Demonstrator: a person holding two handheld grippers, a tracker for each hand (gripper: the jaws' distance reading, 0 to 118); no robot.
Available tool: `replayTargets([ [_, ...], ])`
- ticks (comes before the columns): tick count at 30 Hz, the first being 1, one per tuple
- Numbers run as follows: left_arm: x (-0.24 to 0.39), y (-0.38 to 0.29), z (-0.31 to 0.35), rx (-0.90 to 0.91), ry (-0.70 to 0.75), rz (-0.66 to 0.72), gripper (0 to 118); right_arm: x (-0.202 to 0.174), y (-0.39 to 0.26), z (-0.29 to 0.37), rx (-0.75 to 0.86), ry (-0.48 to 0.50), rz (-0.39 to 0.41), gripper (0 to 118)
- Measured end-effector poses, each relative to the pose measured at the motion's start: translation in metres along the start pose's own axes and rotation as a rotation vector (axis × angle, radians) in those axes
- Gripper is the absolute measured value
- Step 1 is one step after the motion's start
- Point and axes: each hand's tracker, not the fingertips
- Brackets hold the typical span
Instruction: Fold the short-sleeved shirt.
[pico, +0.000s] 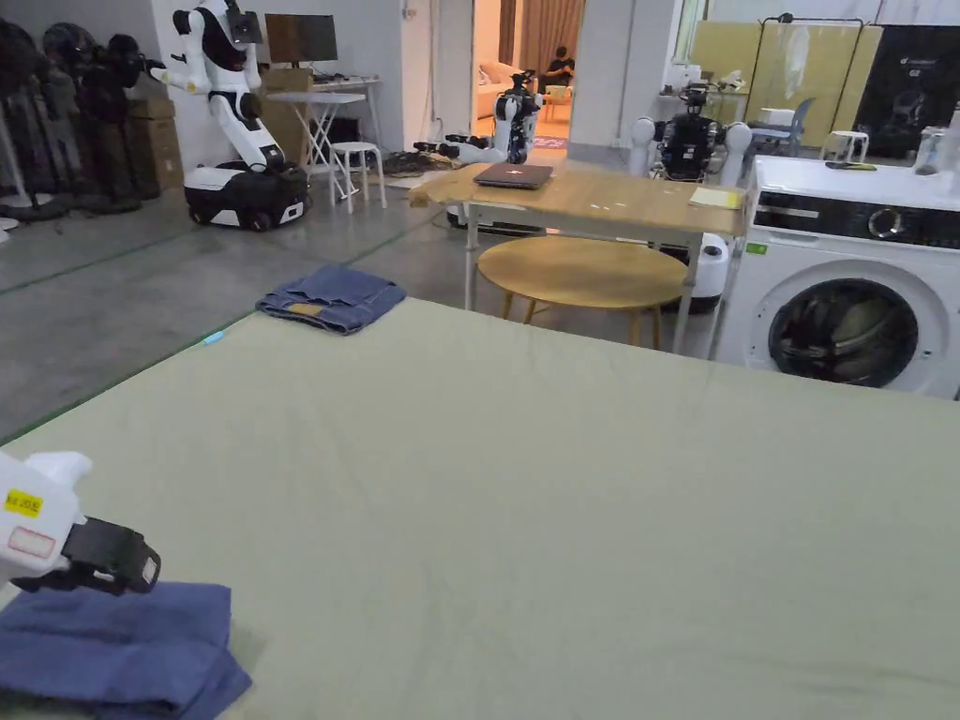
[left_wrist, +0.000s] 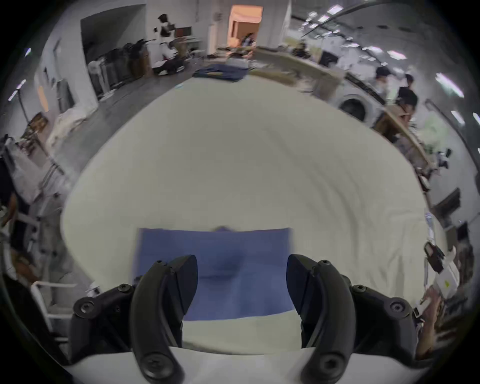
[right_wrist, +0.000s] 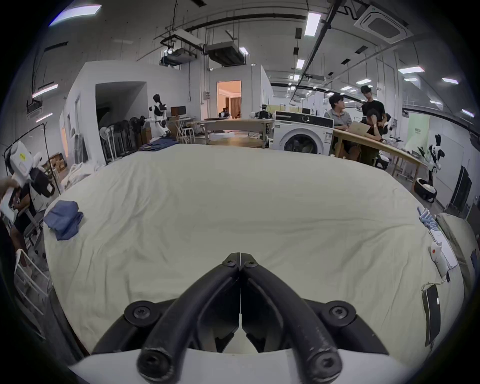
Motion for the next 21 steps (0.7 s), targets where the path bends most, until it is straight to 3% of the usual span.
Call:
replayTargets([
  [6, 0.126, -0.057, -0.028, 0.250, -0.203, -0.108, 68, 0.019, 0.005, 0.002, 0.023, -0.053, -0.020, 0],
  [9, 0.185, -0.077, -0.046, 0.354, -0.219, -0.200, 65, 0.032, 0.010, 0.004, 0.040, -0.086, -0.038, 0],
  [14, 0.276, -0.096, -0.061, 0.527, -0.153, -0.325, 47, 0.051, 0.019, 0.010, 0.083, -0.134, -0.055, 0],
  [17, 0.318, -0.102, -0.062, 0.605, -0.123, -0.369, 30, 0.057, 0.023, 0.015, 0.119, -0.156, -0.060, 0],
  [18, 0.327, -0.104, -0.063, 0.621, -0.119, -0.380, 18, 0.058, 0.024, 0.016, 0.131, -0.164, -0.062, 0],
  [21, 0.351, -0.108, -0.063, 0.665, -0.099, -0.379, 3, 0.060, 0.026, 0.024, 0.185, -0.172, -0.074, 0],
])
